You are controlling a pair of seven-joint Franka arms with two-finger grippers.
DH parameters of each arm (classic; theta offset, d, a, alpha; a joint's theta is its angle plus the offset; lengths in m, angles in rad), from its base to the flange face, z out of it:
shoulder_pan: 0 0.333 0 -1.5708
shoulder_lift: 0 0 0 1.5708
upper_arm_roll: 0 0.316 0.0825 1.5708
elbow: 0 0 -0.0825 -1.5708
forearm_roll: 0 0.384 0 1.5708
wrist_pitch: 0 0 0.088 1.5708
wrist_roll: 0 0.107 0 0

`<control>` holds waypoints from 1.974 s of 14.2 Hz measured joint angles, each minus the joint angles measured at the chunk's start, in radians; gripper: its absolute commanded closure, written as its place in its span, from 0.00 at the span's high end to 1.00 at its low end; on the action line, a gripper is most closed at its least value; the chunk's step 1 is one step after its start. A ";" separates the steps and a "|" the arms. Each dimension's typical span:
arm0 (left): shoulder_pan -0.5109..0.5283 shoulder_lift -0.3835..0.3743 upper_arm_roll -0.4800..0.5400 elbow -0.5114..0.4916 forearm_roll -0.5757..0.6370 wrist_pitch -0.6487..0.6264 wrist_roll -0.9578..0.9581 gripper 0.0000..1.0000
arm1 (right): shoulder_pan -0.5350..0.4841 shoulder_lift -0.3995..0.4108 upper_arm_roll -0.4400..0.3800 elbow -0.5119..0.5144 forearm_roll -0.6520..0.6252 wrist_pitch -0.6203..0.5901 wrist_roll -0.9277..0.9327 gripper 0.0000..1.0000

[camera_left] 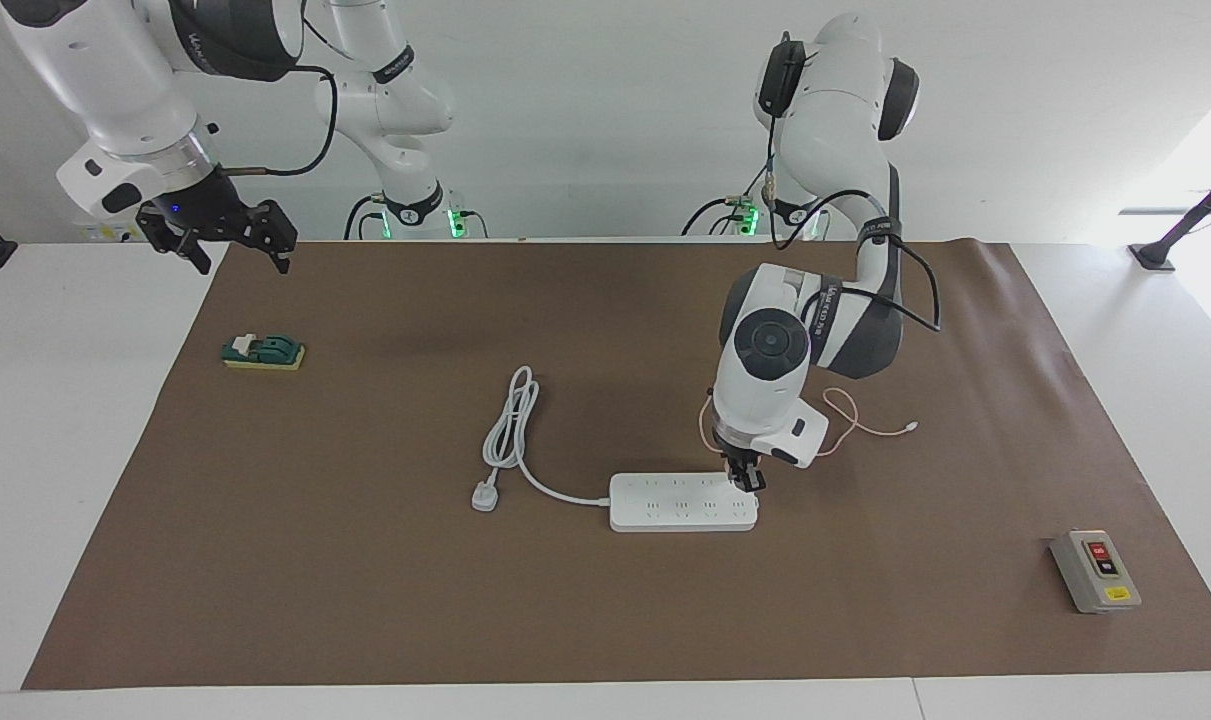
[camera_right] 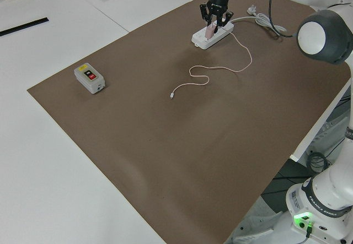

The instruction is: Plug charger into power strip

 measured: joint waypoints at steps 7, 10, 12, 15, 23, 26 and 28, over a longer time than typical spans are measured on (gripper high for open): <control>0.000 0.006 0.004 0.008 0.012 0.020 0.000 0.00 | 0.000 -0.001 0.000 0.000 0.000 0.000 0.000 1.00; -0.001 0.009 0.003 0.008 0.013 0.033 0.000 0.00 | 0.000 -0.001 0.000 0.000 0.000 0.000 0.000 1.00; -0.002 0.015 0.003 0.008 0.013 0.043 0.000 0.00 | 0.000 -0.001 0.000 0.000 0.000 0.000 0.000 1.00; -0.003 0.025 0.002 0.008 0.014 0.046 0.000 0.00 | 0.000 -0.001 0.000 0.000 0.000 0.000 0.000 1.00; -0.003 0.028 0.002 0.010 0.023 0.049 0.007 0.00 | 0.000 -0.001 0.000 0.000 0.000 0.000 0.000 1.00; -0.003 0.028 0.002 0.010 0.025 0.048 0.014 0.00 | 0.000 -0.001 0.000 0.000 0.000 0.000 0.000 1.00; -0.004 0.028 0.002 0.010 0.027 0.047 0.018 0.00 | 0.000 -0.001 0.000 0.000 0.000 0.000 0.000 1.00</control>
